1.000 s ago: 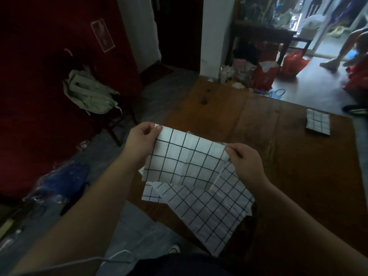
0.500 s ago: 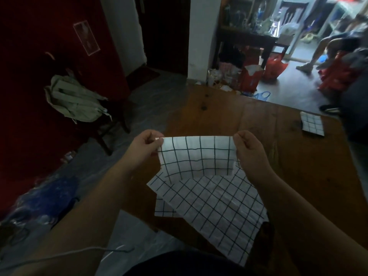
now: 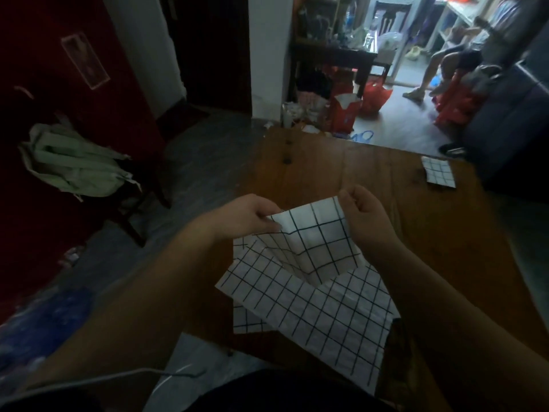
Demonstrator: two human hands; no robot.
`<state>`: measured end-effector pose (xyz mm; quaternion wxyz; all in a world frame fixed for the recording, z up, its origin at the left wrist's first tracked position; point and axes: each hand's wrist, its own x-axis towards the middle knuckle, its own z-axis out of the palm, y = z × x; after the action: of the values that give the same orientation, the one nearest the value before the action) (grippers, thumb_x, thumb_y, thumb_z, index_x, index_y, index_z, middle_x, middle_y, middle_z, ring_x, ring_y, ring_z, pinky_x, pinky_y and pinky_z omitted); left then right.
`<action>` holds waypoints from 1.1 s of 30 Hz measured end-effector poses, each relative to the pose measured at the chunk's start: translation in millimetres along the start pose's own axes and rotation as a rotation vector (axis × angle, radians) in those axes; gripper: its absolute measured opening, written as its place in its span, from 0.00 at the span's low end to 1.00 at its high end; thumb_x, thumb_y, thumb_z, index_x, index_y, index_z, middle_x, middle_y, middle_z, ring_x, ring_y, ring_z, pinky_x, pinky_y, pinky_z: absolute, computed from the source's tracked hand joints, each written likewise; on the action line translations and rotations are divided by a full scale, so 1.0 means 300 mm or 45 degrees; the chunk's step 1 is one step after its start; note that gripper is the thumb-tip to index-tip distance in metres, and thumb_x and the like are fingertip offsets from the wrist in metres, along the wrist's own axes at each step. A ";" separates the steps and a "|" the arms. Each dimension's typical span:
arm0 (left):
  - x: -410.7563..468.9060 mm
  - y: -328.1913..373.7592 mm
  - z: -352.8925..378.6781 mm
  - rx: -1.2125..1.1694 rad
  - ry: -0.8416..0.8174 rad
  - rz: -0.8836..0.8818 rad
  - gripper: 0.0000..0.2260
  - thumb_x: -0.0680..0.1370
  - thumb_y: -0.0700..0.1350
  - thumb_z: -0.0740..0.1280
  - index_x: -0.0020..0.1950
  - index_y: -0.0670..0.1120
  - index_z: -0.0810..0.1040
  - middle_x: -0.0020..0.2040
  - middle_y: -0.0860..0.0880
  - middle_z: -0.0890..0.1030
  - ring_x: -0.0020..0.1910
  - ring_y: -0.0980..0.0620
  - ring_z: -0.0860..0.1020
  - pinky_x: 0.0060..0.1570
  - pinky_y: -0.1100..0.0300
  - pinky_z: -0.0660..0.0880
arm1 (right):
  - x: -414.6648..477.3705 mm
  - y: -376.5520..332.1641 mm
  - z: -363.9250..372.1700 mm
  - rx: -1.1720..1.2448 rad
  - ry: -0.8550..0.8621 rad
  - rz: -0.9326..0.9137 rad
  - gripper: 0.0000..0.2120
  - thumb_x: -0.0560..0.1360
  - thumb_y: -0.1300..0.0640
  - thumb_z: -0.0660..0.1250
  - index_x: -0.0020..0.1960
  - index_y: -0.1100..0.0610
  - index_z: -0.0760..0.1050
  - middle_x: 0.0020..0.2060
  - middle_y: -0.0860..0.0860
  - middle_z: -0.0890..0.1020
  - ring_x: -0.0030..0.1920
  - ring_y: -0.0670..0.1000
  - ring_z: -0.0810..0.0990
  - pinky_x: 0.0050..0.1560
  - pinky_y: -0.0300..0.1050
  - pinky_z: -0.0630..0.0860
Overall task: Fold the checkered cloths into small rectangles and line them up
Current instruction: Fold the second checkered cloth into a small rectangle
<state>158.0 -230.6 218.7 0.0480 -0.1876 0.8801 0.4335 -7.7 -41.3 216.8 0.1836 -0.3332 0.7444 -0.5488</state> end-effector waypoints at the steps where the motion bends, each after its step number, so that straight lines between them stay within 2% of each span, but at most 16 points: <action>1: 0.015 0.006 0.010 -0.008 0.010 0.031 0.06 0.81 0.47 0.69 0.56 0.55 0.83 0.53 0.58 0.84 0.51 0.63 0.82 0.56 0.60 0.77 | 0.001 -0.002 -0.003 -0.007 0.028 0.012 0.12 0.83 0.53 0.61 0.42 0.49 0.73 0.32 0.44 0.75 0.31 0.40 0.73 0.37 0.44 0.73; 3: 0.030 0.012 0.031 -0.035 0.029 0.091 0.05 0.82 0.47 0.69 0.52 0.57 0.83 0.51 0.57 0.85 0.49 0.61 0.83 0.54 0.59 0.78 | 0.004 0.005 -0.010 -0.026 0.117 0.028 0.08 0.83 0.51 0.61 0.46 0.49 0.74 0.37 0.46 0.78 0.35 0.44 0.75 0.39 0.44 0.74; 6: 0.037 0.007 0.046 -0.184 0.085 0.149 0.06 0.82 0.48 0.68 0.54 0.53 0.85 0.51 0.50 0.86 0.50 0.46 0.84 0.52 0.50 0.80 | -0.005 0.026 -0.024 -0.036 0.303 -0.053 0.04 0.83 0.51 0.62 0.54 0.50 0.74 0.47 0.48 0.79 0.45 0.45 0.79 0.44 0.42 0.76; 8: 0.037 0.005 0.052 -0.331 0.120 0.171 0.08 0.82 0.45 0.68 0.58 0.47 0.84 0.53 0.48 0.87 0.52 0.47 0.85 0.51 0.56 0.82 | -0.030 0.047 -0.023 -0.091 0.341 -0.152 0.04 0.83 0.52 0.62 0.56 0.49 0.74 0.49 0.46 0.79 0.49 0.44 0.79 0.47 0.43 0.77; 9: 0.037 0.006 0.056 -0.369 0.145 0.169 0.08 0.82 0.43 0.67 0.58 0.45 0.84 0.53 0.48 0.87 0.52 0.49 0.85 0.50 0.61 0.81 | -0.048 0.057 -0.018 -0.144 0.296 -0.179 0.05 0.83 0.53 0.62 0.57 0.48 0.75 0.50 0.44 0.79 0.49 0.41 0.79 0.47 0.41 0.76; 11: 0.040 0.014 0.065 -0.362 0.185 0.159 0.07 0.83 0.43 0.66 0.57 0.46 0.84 0.52 0.48 0.87 0.50 0.50 0.85 0.49 0.64 0.80 | -0.081 0.079 0.003 -0.279 0.082 -0.207 0.10 0.83 0.53 0.61 0.62 0.48 0.75 0.53 0.40 0.79 0.51 0.37 0.77 0.49 0.39 0.76; 14: 0.050 0.028 0.078 -0.330 0.197 0.157 0.07 0.84 0.46 0.65 0.53 0.50 0.84 0.48 0.47 0.85 0.47 0.44 0.83 0.47 0.58 0.80 | -0.109 0.094 0.038 -0.419 -0.282 -0.176 0.14 0.82 0.50 0.61 0.68 0.45 0.72 0.52 0.37 0.78 0.51 0.35 0.77 0.50 0.38 0.77; 16: 0.057 0.033 0.087 -0.348 0.209 0.159 0.09 0.84 0.48 0.64 0.52 0.50 0.84 0.48 0.40 0.83 0.46 0.37 0.80 0.44 0.55 0.77 | -0.109 0.106 0.057 -0.497 -0.350 -0.161 0.15 0.82 0.50 0.62 0.68 0.42 0.71 0.48 0.35 0.77 0.49 0.34 0.76 0.45 0.35 0.73; 19: 0.061 0.042 0.097 -0.317 0.199 0.168 0.13 0.84 0.51 0.62 0.53 0.43 0.82 0.48 0.33 0.79 0.44 0.33 0.77 0.42 0.52 0.75 | -0.099 0.125 0.068 -0.558 -0.261 -0.177 0.12 0.82 0.48 0.61 0.65 0.40 0.72 0.46 0.36 0.78 0.47 0.37 0.77 0.44 0.40 0.76; 21: 0.060 0.046 0.095 -0.288 0.185 0.171 0.15 0.84 0.51 0.62 0.53 0.41 0.81 0.47 0.33 0.79 0.41 0.34 0.76 0.41 0.51 0.74 | -0.089 0.127 0.063 -0.518 -0.198 -0.154 0.11 0.82 0.48 0.61 0.63 0.42 0.74 0.47 0.40 0.81 0.47 0.40 0.80 0.47 0.45 0.79; 23: 0.054 0.059 0.092 -0.269 0.192 0.181 0.13 0.84 0.49 0.63 0.52 0.41 0.81 0.45 0.35 0.80 0.36 0.41 0.75 0.39 0.53 0.73 | -0.080 0.118 0.055 -0.498 -0.159 -0.150 0.09 0.82 0.49 0.62 0.60 0.46 0.78 0.46 0.42 0.83 0.47 0.41 0.80 0.48 0.50 0.81; 26: 0.056 0.070 0.092 -0.213 0.265 0.181 0.06 0.83 0.47 0.66 0.48 0.48 0.80 0.37 0.56 0.79 0.34 0.59 0.75 0.37 0.66 0.73 | -0.075 0.107 0.042 -0.569 -0.146 -0.172 0.08 0.82 0.52 0.63 0.53 0.49 0.80 0.41 0.44 0.82 0.42 0.43 0.79 0.46 0.54 0.80; 27: 0.060 0.073 0.094 -0.180 0.311 0.163 0.02 0.82 0.47 0.68 0.49 0.52 0.79 0.40 0.60 0.79 0.37 0.63 0.76 0.39 0.69 0.73 | -0.075 0.104 0.037 -0.595 -0.144 -0.176 0.08 0.82 0.52 0.63 0.52 0.50 0.81 0.40 0.44 0.82 0.41 0.44 0.79 0.46 0.54 0.80; 29: 0.070 0.067 0.102 -0.055 0.449 0.133 0.06 0.79 0.49 0.71 0.53 0.57 0.76 0.49 0.60 0.78 0.47 0.64 0.77 0.45 0.69 0.72 | -0.075 0.099 0.025 -0.623 -0.142 -0.184 0.08 0.82 0.53 0.63 0.52 0.51 0.81 0.39 0.45 0.82 0.40 0.44 0.80 0.45 0.54 0.81; 31: 0.072 0.059 0.098 0.026 0.530 0.194 0.12 0.78 0.50 0.73 0.58 0.58 0.76 0.55 0.60 0.75 0.52 0.65 0.75 0.48 0.70 0.71 | -0.075 0.088 0.018 -0.646 -0.151 -0.197 0.07 0.82 0.53 0.64 0.52 0.51 0.81 0.38 0.45 0.81 0.39 0.44 0.80 0.44 0.51 0.81; 33: 0.069 0.063 0.087 0.044 0.475 0.306 0.14 0.78 0.49 0.74 0.62 0.56 0.78 0.60 0.60 0.75 0.57 0.67 0.74 0.52 0.72 0.71 | -0.072 0.080 0.013 -0.690 -0.154 -0.224 0.07 0.82 0.52 0.64 0.51 0.49 0.81 0.36 0.44 0.80 0.37 0.43 0.78 0.40 0.48 0.79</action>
<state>129.8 -205.7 211.4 -0.1644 -0.1573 0.8971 0.3787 3.2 -24.7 191.0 0.0838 -0.4654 0.8199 -0.3228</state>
